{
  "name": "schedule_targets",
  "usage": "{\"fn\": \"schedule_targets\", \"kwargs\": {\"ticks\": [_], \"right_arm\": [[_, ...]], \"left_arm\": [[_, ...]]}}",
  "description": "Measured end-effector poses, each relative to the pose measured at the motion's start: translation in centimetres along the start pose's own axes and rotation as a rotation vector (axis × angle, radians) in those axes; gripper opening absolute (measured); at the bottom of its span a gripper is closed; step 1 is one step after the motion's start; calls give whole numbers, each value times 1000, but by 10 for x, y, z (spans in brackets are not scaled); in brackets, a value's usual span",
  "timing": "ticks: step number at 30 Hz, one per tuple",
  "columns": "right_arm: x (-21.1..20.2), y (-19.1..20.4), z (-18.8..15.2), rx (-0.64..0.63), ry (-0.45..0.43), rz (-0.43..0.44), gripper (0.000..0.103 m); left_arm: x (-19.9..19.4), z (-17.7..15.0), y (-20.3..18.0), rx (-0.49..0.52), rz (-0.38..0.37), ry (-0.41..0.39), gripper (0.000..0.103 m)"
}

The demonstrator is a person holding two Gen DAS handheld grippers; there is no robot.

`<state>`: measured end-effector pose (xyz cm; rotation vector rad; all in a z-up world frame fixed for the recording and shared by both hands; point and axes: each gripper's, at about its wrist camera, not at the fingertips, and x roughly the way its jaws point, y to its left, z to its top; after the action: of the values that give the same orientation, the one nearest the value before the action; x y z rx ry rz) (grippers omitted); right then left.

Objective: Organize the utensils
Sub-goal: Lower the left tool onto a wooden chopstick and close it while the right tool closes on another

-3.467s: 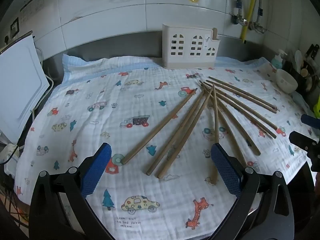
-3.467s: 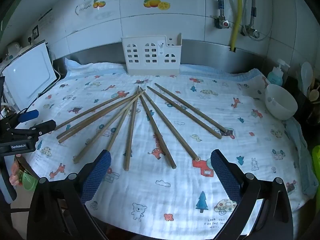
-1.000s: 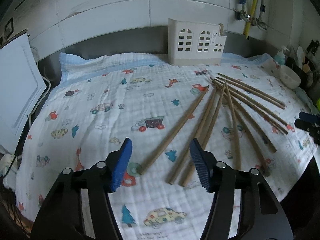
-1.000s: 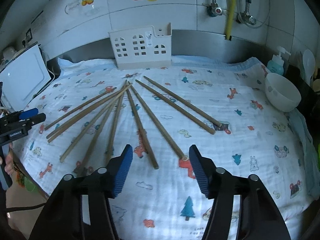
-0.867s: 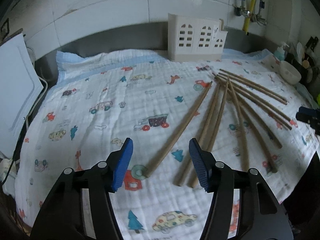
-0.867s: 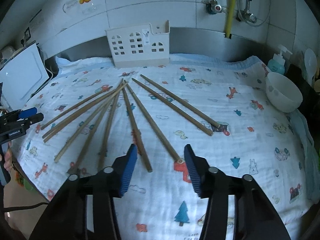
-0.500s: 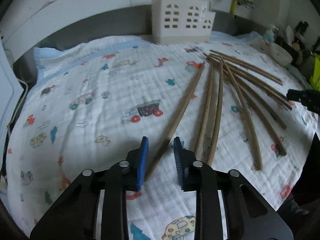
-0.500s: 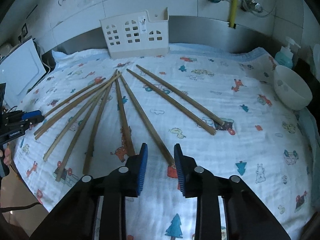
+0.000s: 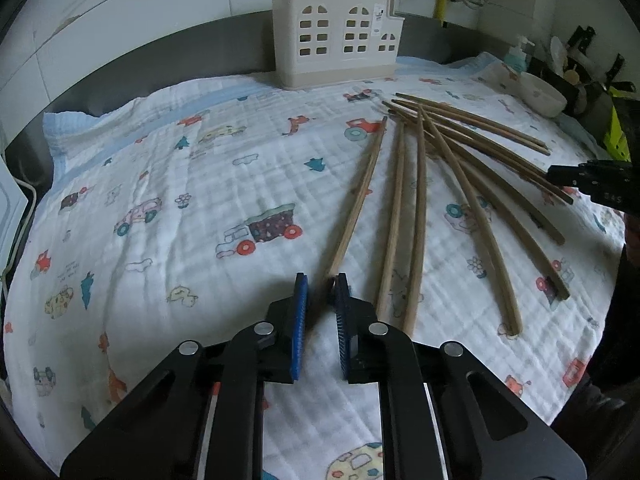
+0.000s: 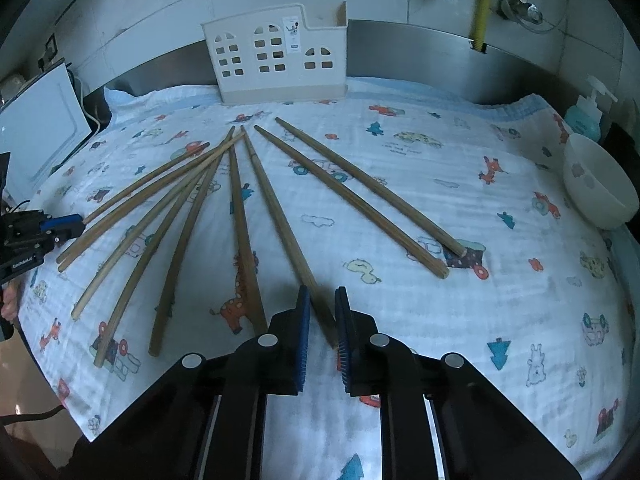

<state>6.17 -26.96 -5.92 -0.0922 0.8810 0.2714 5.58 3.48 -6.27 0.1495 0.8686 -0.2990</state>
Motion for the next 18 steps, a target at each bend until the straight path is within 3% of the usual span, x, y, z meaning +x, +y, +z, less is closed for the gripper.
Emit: {"fn": "schedule_targets", "kwargs": {"ticks": [4,10,13,18], "right_arm": [[0,2,0,-12,0,-1,12],[2,9,-3,-38,-8,-5,22],[2,7,-1,-29,-10,-12,12],[-6,8,-2,-14,-27,9,7]], "left_arm": [[0,-1,-1,6,2,2,13],[0,-2,-2,11,10,-6,13],[0,-3,-2,12,16,-10,13],[-2,-3,-7,25,46,-14,11]]}}
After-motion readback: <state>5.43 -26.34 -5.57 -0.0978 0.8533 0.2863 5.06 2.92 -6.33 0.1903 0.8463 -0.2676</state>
